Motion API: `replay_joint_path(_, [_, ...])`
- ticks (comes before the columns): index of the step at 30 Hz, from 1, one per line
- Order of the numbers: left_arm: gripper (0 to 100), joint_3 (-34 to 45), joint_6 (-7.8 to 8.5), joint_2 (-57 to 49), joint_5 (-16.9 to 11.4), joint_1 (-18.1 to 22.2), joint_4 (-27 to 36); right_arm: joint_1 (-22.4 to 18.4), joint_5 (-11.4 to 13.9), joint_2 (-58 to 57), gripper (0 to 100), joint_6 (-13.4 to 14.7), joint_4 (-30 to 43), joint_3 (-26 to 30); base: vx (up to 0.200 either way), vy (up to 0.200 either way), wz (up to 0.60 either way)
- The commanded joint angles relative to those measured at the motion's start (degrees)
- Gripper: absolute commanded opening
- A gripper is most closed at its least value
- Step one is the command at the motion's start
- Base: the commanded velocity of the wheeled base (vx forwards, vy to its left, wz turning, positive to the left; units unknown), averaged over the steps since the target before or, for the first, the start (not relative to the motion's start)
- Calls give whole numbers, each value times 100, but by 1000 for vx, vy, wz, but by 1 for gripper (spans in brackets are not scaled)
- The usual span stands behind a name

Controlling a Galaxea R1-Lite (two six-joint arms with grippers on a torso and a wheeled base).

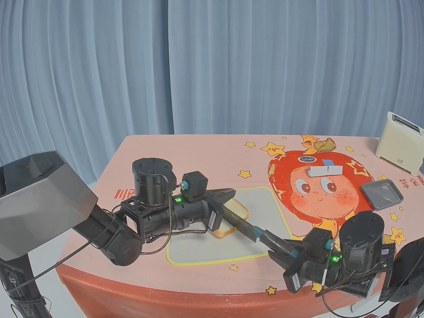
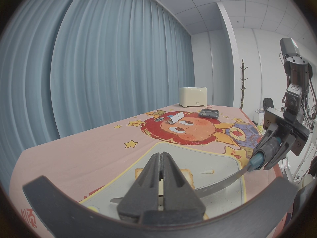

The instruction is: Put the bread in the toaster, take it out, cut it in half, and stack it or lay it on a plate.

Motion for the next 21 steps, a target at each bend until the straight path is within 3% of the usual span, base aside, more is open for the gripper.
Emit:
replay_joint_path(1, [0, -30, -61, -268, -1, 7, -68, -8, -3, -23, 0, 4, -7, -17, 0, 0, 0])
replay_joint_path(6, [0, -30, -175, -734, -1, 16, -59, 1, 6, -32, 0, 12, -7, -44, 0, 0, 0])
replay_joint_path(21, [0, 190, -157, -866, 8, 25, -59, 1, 6, -23, 0, 56, -16, -96, 0, 0, 0])
